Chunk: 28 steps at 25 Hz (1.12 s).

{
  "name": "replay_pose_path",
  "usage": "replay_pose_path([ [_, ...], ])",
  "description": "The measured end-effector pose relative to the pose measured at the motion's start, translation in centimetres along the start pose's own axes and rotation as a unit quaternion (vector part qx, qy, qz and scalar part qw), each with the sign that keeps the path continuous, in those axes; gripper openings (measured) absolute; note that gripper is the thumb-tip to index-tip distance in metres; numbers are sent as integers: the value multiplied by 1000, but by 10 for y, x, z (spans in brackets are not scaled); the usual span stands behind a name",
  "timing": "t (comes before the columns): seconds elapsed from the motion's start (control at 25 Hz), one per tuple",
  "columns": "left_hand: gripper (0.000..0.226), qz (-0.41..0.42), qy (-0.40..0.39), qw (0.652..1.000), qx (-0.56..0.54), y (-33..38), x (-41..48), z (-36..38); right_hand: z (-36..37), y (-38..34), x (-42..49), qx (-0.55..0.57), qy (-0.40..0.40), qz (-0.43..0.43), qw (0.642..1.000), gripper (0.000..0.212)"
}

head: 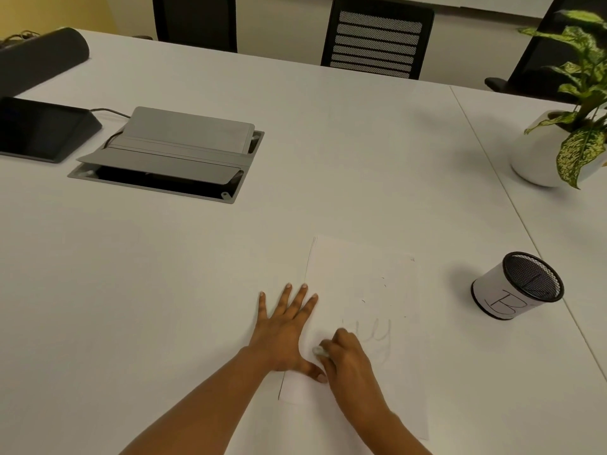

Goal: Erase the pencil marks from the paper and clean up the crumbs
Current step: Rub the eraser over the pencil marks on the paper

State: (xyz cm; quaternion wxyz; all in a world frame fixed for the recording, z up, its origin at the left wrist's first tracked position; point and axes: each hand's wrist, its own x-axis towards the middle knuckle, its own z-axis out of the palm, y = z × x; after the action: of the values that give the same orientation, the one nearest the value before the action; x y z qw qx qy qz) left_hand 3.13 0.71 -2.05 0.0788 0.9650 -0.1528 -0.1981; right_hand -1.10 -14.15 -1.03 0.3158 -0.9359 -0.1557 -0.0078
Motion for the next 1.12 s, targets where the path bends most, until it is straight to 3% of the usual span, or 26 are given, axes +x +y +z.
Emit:
replay_pose_path([
  [0.56,137,6,-15,1000,10,0,-1,-1,-18,24,35,-33,64,69,995,14],
  [0.84,135,3,-13,1000,9,1,-1,-1,0,8,-7,-41,2,-17,999,8],
  [1.12,137,2,-22,1000,13,-1,1,-1,-28,39,49,-89,79,84,989,21],
])
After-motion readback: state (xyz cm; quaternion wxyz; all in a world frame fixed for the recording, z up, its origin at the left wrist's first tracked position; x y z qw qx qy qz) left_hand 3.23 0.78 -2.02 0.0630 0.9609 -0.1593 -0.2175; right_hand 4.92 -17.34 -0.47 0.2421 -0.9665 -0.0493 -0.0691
